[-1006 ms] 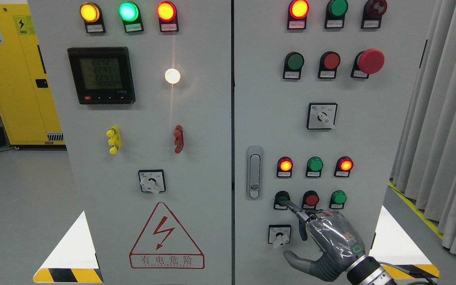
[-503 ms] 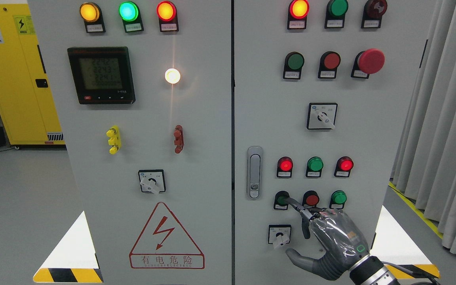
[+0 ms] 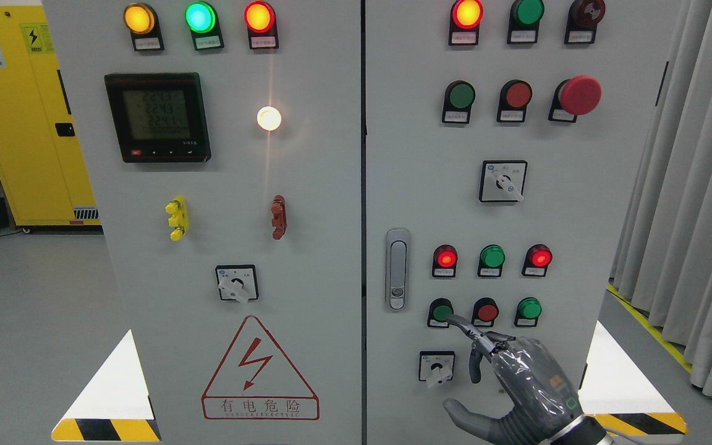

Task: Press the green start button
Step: 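Withdraw the right hand downward away from the green button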

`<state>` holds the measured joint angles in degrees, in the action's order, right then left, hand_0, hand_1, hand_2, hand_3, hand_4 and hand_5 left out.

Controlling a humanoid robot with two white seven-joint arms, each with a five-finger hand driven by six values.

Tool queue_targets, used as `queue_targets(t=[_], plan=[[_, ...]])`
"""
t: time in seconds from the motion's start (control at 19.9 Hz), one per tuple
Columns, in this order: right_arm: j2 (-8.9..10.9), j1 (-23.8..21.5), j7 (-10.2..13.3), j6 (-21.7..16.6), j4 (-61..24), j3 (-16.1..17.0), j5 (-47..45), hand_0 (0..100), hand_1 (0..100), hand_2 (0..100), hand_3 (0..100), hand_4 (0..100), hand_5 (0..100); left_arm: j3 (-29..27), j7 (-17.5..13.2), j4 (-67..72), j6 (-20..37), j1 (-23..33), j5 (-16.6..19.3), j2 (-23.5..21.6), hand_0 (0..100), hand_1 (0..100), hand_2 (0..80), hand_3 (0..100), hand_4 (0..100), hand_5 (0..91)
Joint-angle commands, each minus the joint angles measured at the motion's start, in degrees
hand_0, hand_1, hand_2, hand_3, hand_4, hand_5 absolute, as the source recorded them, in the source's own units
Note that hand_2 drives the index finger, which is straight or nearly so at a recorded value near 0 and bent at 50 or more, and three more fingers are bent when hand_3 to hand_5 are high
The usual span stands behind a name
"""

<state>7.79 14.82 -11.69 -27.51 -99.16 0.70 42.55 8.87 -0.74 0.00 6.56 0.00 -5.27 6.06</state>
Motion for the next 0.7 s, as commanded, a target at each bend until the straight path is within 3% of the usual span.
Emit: queue_targets(t=[0.0,0.05,0.15,0.3,0.35,0.4,0.45,0.6,0.65], plan=[[-0.14,-4.7,-1.31,0.09,-4.98,-1.31,-14.48,26,61,0,59,52,42,0.0,0.04,-1.58,0.03,-1.58,0.0,0.0,12,56,0.0,0,0,0.0],[-0.14,-5.58,-1.93,0.17,-5.6,-1.75,-17.56,26,60,0,50,44,32,0.0,0.04,-1.58,0.03,-1.58,0.0,0.0,12,56,0.0,0,0,0.0],[-0.14,-7.43,-2.02,0.61,-6.74,-1.85,-23.01,24,58,0,31,30,21,0.0,0.04,-1.58,0.03,-1.58,0.0,0.0,12,56,0.0,0,0,0.0],[-0.14,-10.42,-2.2,1.93,-7.97,-2.9,-32.15,24,55,0,11,16,8,0.0,0.04,-1.58,0.03,-1.58,0.0,0.0,12,56,0.0,0,0,0.0],[-0.05,-11.3,-2.2,2.71,-8.67,-3.34,-35.49,24,55,0,12,16,7,0.0,0.04,-1.58,0.03,-1.58,0.0,0.0,12,56,0.0,0,0,0.0],[0.12,-12.26,-2.2,3.77,-9.64,-3.6,-38.83,24,52,0,2,9,0,-0.08,0.04,-1.58,0.03,-1.67,0.0,0.0,12,56,0.0,0,0,0.0],[0.21,-12.97,-2.63,4.91,-10.6,-3.87,-41.99,24,50,0,0,8,0,0.0,0.04,-1.58,0.03,-1.58,0.0,0.0,12,56,0.0,0,0,0.0],[0.21,-13.68,-7.64,8.08,-12.11,-4.13,-47.2,24,47,0,0,7,0,0.0,0.04,-1.58,0.03,-1.58,0.0,0.0,12,56,0.0,0,0,0.0],[0.3,-13.68,-7.91,8.43,-12.11,-4.13,-47.21,24,46,0,0,7,0,0.0,0.04,-1.58,0.03,-1.58,0.0,0.0,12,56,0.0,0,0,0.0]])
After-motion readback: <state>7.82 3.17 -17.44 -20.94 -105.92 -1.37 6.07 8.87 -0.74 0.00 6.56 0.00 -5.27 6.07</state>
